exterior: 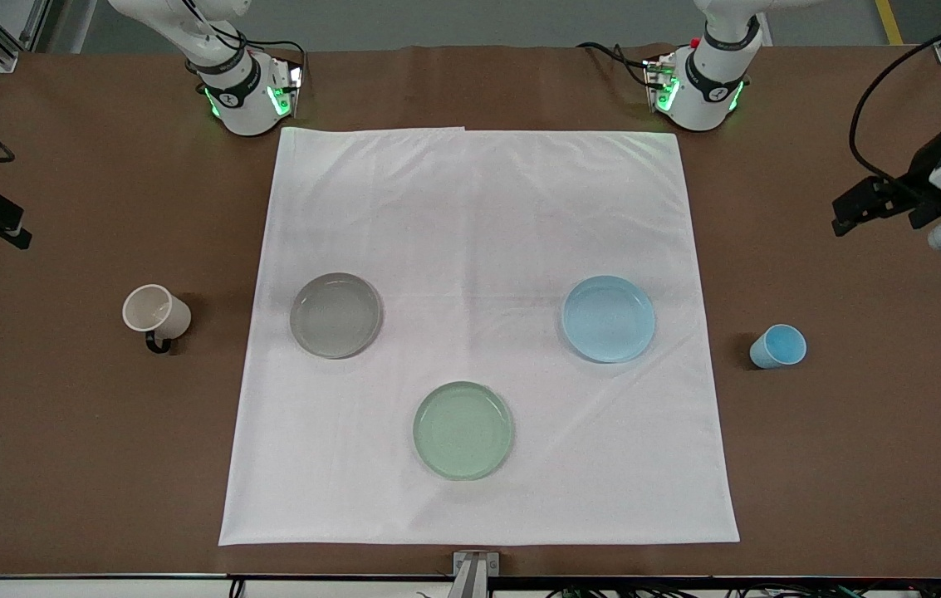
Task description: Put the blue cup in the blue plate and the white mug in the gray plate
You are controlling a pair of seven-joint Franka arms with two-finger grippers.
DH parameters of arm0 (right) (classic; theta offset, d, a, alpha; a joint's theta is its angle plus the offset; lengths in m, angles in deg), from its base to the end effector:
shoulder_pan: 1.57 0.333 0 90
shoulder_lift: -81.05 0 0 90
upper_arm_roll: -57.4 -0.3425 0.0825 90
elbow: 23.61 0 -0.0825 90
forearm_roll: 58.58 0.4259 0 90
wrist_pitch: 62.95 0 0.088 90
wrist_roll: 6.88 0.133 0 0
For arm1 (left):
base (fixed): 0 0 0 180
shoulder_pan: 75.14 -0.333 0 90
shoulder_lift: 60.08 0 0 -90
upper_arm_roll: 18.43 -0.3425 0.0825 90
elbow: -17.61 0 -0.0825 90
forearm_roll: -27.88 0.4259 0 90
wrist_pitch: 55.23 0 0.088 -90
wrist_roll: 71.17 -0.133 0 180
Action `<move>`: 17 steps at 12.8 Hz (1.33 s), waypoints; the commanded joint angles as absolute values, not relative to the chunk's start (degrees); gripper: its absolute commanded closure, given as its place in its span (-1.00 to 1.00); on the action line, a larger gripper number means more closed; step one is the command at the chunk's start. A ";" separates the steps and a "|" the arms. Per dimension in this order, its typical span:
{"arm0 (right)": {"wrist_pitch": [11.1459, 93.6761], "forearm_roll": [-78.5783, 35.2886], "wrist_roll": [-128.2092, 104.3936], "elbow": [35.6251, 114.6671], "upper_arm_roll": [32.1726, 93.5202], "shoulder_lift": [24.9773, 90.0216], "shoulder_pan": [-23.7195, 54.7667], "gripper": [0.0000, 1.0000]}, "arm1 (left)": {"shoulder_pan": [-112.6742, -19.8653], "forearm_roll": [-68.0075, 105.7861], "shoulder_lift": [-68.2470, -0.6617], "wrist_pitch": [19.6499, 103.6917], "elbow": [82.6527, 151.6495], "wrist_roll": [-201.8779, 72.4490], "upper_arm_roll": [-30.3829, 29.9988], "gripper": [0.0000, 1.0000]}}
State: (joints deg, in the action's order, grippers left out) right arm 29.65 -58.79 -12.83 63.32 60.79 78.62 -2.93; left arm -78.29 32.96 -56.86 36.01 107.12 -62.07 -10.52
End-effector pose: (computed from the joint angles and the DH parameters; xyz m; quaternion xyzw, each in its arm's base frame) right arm 0.6152 -0.0508 0.6312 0.9995 0.0106 0.0279 0.0057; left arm 0.6144 -0.0373 0.5979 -0.9984 -0.0364 0.0078 0.0417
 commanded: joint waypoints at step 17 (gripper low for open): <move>75.90 -58.84 -28.67 89.32 60.82 56.80 -7.37 -1.00 | -89.65 32.19 -34.33 78.98 129.85 -63.78 -9.99 -0.11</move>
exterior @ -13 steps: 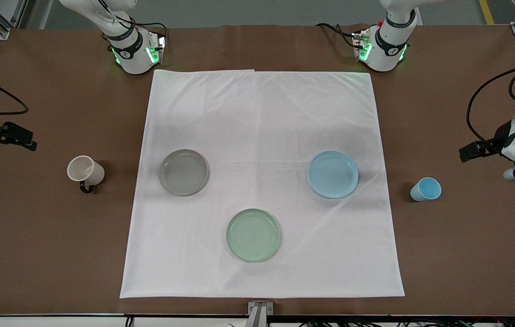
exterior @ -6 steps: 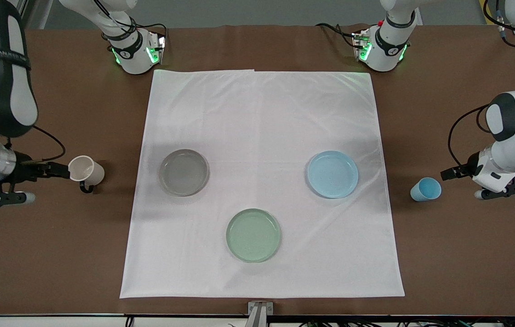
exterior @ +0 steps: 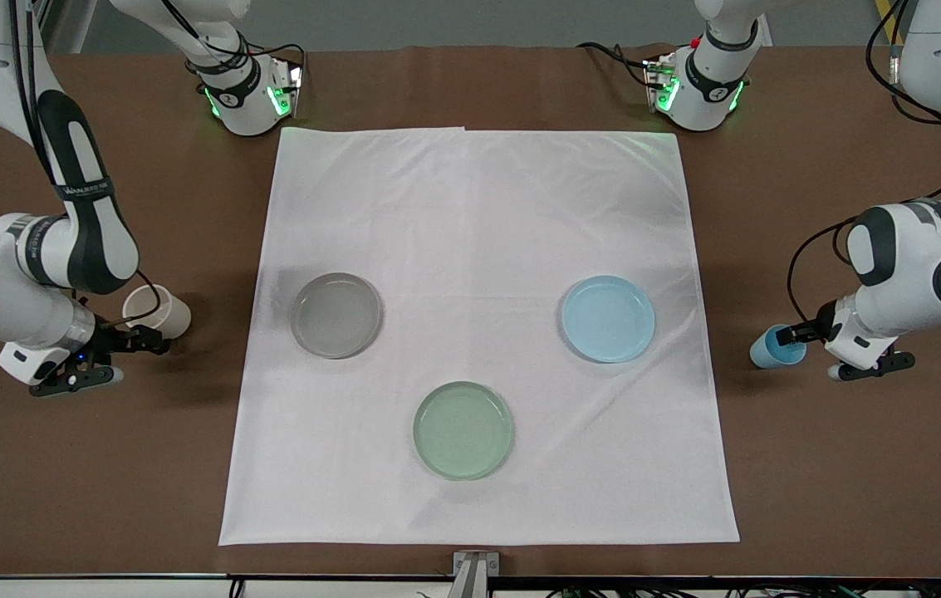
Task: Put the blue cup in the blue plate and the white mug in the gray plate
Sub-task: 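Reach the left gripper to the blue cup while the right gripper reaches the mug, then grasp the blue cup with the left gripper while the right gripper grasps the mug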
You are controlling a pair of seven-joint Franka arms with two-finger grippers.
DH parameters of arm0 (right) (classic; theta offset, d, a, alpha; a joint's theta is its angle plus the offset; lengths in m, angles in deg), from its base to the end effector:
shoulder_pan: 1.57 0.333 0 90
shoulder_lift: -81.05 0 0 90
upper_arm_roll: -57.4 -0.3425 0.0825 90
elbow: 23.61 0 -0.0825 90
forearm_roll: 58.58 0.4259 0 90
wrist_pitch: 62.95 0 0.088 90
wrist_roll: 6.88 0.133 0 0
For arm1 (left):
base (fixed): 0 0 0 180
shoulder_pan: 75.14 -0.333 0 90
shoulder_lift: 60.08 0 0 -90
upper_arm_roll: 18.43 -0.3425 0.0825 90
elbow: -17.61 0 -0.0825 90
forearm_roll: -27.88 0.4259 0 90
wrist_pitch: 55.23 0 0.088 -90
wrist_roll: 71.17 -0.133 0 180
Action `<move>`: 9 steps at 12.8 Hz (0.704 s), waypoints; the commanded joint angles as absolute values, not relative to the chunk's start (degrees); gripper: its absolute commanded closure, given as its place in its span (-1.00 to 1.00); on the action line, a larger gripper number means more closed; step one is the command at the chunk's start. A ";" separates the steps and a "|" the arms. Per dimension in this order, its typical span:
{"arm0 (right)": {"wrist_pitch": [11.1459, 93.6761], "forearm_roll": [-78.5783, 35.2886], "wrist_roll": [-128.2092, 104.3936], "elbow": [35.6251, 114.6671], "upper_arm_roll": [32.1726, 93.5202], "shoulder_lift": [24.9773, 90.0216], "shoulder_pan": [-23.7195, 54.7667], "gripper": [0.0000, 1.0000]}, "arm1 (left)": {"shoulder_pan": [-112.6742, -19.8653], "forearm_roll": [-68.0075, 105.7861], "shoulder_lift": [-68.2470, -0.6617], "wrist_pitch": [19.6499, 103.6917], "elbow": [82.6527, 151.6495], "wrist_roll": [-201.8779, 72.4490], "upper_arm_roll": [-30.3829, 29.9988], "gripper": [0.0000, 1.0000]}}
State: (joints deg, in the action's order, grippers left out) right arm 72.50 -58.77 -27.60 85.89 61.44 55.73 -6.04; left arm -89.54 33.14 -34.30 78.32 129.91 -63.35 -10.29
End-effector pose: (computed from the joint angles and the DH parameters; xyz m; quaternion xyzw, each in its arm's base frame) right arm 0.6637 -0.0978 0.2343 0.9937 0.1109 0.0017 0.0172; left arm 0.6427 0.0751 0.2069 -0.9947 -0.0956 0.0365 0.0015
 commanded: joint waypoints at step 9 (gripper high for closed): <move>77.50 -58.84 -30.59 93.37 60.74 56.53 -7.55 -0.58 | -89.38 32.01 -40.11 75.40 130.12 -58.01 -5.35 1.00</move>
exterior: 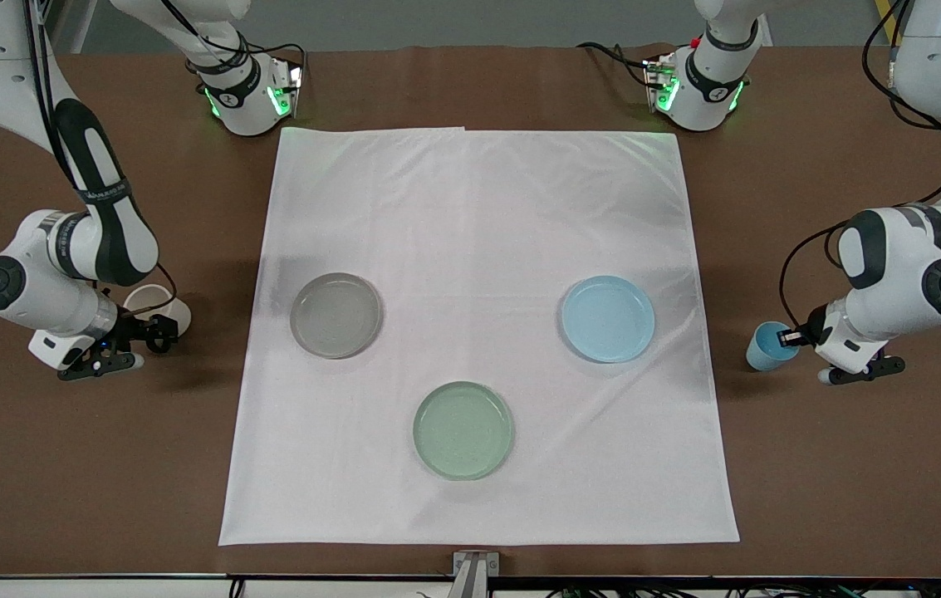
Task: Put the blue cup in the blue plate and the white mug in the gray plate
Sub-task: 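Grasp the blue cup with the left gripper while the right gripper grasps the mug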
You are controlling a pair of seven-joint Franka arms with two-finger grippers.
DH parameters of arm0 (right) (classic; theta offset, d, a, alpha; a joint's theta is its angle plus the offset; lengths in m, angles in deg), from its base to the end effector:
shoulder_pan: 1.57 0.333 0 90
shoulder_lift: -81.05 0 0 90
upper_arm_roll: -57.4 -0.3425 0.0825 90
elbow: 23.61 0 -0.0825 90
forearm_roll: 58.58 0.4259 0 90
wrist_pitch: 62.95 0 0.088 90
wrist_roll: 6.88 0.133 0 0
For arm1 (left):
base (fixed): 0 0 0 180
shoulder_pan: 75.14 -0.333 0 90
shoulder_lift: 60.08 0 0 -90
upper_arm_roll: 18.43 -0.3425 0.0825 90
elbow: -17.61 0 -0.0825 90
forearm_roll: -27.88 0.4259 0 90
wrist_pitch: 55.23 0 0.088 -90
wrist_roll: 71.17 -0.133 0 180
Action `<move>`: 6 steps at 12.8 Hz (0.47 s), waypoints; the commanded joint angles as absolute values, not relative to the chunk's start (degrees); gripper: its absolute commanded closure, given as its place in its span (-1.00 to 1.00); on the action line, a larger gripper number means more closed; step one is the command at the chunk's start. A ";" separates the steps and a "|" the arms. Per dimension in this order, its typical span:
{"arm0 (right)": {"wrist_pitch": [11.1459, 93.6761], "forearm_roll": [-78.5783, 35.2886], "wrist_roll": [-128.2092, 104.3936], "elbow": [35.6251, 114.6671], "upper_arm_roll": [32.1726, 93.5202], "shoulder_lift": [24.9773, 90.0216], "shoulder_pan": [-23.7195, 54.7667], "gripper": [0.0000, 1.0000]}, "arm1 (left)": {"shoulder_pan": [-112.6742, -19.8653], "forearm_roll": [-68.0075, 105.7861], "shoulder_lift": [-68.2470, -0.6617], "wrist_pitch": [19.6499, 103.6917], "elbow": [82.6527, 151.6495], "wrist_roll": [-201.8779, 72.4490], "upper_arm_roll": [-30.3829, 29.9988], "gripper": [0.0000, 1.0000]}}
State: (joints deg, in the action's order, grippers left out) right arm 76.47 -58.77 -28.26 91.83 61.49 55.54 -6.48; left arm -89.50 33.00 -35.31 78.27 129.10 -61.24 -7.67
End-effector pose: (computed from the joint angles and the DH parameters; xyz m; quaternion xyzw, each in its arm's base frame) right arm 0.6311 -0.0999 0.1932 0.9935 0.1123 -0.0167 0.0125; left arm 0.6531 0.0470 0.2262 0.9953 0.0942 -0.0198 0.0064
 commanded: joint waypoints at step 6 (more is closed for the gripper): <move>77.50 -58.84 -31.05 92.84 60.74 56.53 -7.55 0.13 | -88.59 32.10 -40.22 71.25 129.94 -33.41 10.55 1.00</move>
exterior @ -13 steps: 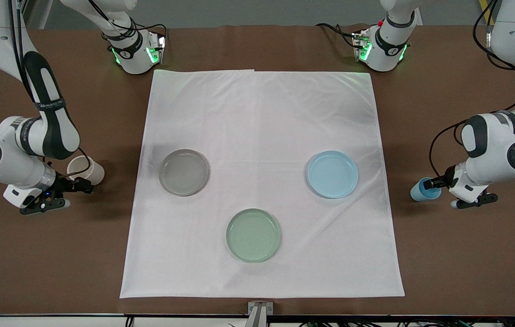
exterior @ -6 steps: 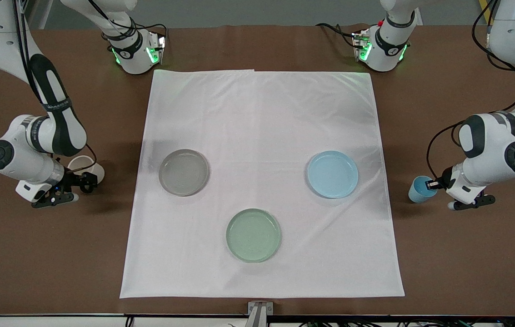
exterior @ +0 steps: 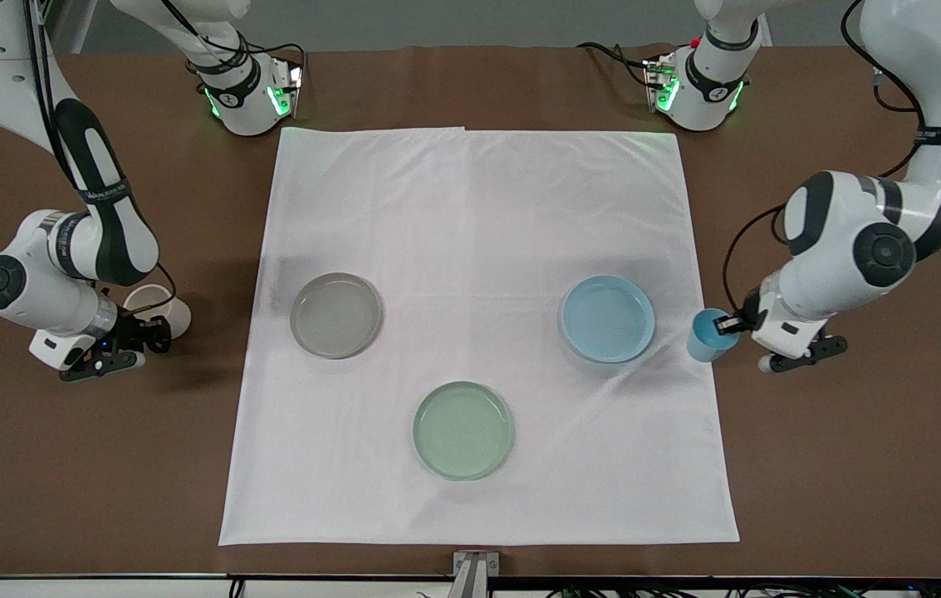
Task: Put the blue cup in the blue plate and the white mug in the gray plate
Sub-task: 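Carry the blue cup with the left gripper onto the blue plate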
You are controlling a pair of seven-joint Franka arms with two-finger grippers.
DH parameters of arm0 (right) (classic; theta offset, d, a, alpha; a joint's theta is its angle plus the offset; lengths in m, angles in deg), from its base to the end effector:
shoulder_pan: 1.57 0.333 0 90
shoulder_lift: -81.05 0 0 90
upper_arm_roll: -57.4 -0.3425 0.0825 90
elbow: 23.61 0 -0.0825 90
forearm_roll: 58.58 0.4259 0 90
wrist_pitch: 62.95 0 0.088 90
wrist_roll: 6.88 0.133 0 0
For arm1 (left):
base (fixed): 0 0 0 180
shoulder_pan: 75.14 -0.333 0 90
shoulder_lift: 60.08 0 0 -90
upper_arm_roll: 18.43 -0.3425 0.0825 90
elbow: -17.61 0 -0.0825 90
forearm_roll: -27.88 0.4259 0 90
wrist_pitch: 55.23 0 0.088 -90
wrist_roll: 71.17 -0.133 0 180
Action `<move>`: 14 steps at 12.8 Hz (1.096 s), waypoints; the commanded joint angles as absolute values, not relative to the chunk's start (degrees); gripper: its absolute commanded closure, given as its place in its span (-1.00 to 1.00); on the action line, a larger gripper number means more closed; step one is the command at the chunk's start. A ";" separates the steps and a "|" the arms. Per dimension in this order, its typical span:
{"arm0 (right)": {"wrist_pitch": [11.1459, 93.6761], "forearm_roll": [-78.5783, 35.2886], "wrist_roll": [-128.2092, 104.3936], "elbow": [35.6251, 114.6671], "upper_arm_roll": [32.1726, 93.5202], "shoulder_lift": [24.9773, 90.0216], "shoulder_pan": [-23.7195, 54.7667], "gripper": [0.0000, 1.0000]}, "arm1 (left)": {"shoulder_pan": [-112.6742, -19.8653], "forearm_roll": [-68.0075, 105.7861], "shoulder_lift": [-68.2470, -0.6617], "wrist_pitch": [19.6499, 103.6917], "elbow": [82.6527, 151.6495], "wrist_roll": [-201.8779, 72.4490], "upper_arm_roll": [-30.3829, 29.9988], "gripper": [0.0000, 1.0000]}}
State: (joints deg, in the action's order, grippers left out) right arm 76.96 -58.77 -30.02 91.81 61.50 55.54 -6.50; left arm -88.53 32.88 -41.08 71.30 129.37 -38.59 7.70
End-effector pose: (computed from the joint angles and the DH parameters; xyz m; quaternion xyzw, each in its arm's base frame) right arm 0.6323 -0.1004 0.1941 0.9917 0.1274 -0.0126 0.0135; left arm 0.6325 -0.1292 0.2956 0.9870 0.1551 -0.0317 0.0275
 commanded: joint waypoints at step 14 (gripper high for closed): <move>54.25 -58.75 -24.84 80.30 60.47 60.13 -2.56 1.00 | -82.53 33.07 -33.79 74.33 125.13 -24.48 11.81 -1.00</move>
